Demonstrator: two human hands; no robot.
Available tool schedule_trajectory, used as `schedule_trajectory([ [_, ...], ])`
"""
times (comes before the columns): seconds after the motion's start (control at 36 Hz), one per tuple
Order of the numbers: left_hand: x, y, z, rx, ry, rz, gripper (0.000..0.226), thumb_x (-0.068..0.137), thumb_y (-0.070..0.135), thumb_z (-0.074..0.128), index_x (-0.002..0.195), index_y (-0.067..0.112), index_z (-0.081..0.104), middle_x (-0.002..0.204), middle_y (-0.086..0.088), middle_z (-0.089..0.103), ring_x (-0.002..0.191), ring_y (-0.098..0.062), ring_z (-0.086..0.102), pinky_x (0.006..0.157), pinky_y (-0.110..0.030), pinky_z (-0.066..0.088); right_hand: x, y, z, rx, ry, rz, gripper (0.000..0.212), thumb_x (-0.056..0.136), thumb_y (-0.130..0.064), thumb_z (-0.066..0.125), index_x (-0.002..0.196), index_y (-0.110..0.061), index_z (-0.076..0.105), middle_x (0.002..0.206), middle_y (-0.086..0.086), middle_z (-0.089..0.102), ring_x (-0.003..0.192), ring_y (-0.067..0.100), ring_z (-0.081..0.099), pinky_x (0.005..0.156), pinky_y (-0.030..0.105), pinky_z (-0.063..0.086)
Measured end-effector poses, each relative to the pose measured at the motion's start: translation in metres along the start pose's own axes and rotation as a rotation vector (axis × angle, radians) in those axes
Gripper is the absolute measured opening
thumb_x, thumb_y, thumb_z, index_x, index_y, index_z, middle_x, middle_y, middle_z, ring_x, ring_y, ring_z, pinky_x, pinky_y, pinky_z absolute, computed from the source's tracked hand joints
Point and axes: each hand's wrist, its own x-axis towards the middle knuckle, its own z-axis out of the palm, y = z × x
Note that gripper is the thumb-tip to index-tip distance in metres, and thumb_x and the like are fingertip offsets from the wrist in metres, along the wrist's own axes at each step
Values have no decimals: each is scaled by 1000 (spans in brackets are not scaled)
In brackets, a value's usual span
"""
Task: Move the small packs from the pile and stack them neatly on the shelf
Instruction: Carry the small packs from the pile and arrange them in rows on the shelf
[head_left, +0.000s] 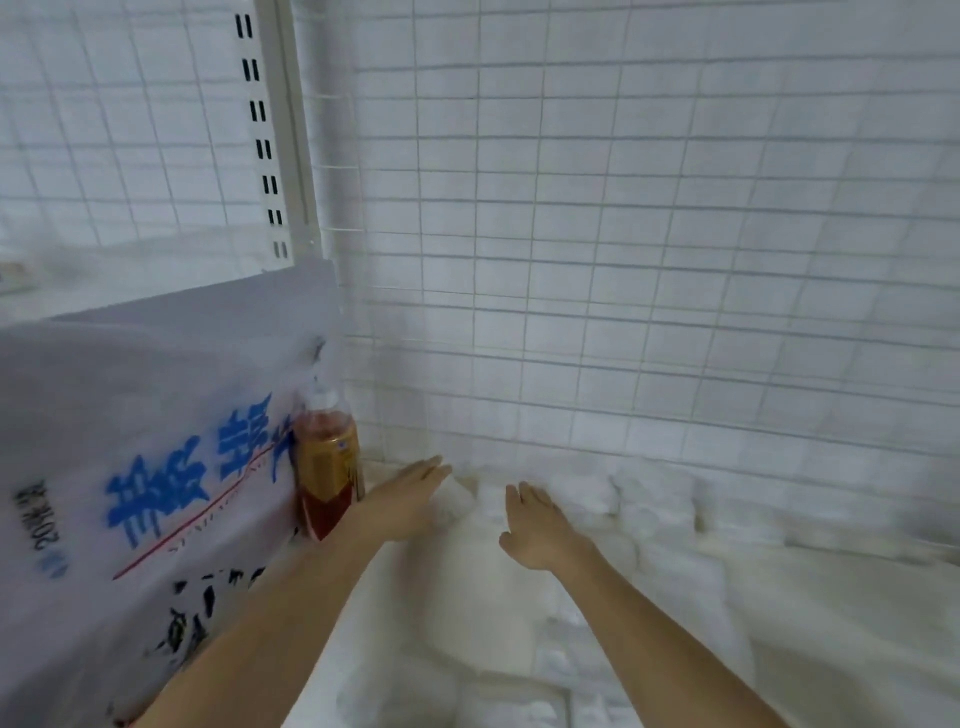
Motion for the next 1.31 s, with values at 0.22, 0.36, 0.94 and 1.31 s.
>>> schedule_trajectory([
  [0.22, 8, -23, 12, -41, 81, 211, 57, 82, 38, 56, 134, 42, 35, 128, 2, 39, 117, -19, 42, 100, -31, 37, 2, -2, 3, -120, 103, 33, 62, 88, -41, 56, 134, -5, 36, 132, 14, 35, 124, 31, 31, 104, 38, 32],
  [0.36, 0, -30, 21, -206, 65, 273, 61, 87, 40, 59, 139, 19, 36, 136, -1, 30, 129, -18, 29, 109, -28, 27, -12, -3, 3, 17, 82, 28, 66, 86, -37, 62, 136, -6, 32, 134, 13, 36, 123, 29, 37, 99, 35, 36],
  [0.94, -53, -38, 27, -679, 223, 107, 9, 95, 23, 49, 93, 21, 57, 92, -4, 64, 81, -18, 60, 68, -26, 49, -43, -19, -2, 627, 58, 97, 21, 99, -28, 37, 108, -16, 52, 99, 3, 54, 83, 16, 58, 56, 19, 46],
  [1.31, -78, -35, 35, -300, 155, 66, 82, 70, 57, 61, 138, 21, 34, 131, 0, 43, 121, -18, 38, 96, -25, 32, -37, -35, 20, 203, 33, 48, 71, 75, -43, 73, 132, -17, 40, 124, 3, 43, 119, 22, 37, 98, 32, 33],
])
